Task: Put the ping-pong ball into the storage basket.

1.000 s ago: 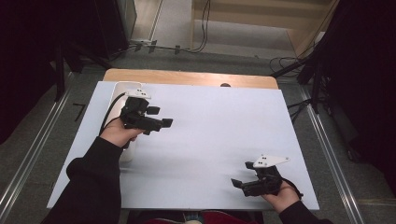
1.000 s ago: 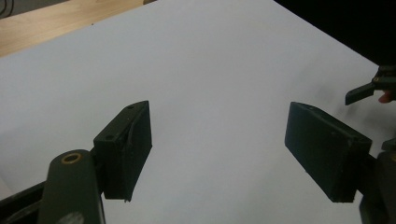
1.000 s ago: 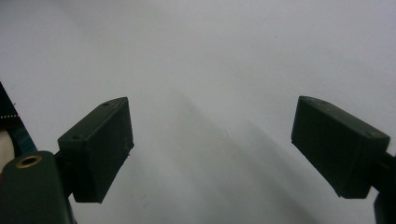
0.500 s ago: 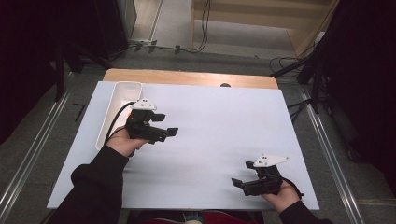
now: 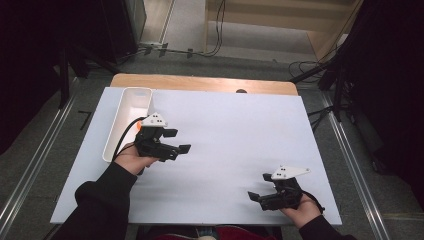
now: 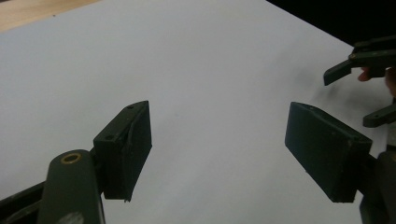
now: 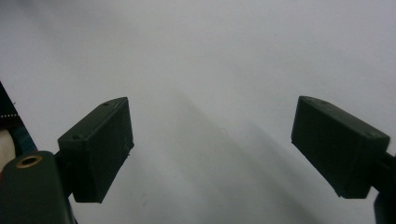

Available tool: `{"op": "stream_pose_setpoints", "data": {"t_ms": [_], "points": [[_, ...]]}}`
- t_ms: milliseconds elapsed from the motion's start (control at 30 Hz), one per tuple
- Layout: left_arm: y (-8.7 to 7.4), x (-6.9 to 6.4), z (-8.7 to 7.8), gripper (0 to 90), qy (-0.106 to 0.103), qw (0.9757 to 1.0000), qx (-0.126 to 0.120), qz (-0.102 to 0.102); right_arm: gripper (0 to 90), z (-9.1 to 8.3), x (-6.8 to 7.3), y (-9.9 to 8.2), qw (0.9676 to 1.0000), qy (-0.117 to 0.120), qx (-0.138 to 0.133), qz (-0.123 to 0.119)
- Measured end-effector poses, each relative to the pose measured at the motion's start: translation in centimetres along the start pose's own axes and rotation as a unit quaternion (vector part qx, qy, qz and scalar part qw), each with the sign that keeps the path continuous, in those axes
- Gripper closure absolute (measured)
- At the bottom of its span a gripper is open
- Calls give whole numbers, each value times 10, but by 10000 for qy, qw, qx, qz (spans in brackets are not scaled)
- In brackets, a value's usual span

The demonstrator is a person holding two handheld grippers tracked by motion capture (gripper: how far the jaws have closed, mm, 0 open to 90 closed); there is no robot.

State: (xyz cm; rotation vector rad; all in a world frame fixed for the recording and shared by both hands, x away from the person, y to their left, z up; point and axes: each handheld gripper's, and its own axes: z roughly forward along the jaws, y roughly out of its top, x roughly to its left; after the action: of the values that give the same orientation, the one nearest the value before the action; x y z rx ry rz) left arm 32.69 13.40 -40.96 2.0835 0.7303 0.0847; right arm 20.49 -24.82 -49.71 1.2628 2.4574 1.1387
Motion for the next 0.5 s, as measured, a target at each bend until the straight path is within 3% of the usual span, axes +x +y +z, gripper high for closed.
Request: {"op": "stream_pose_setpoints", "data": {"t_ms": [67,500], "points": [[-2,0,0,232,-169,9998,55,-32,115,0,0,0,10000,-6,12,2],[-17,-10,3,232,-90,9996,111,247,115,0,1,-1,10000,10,57,-45]]}}
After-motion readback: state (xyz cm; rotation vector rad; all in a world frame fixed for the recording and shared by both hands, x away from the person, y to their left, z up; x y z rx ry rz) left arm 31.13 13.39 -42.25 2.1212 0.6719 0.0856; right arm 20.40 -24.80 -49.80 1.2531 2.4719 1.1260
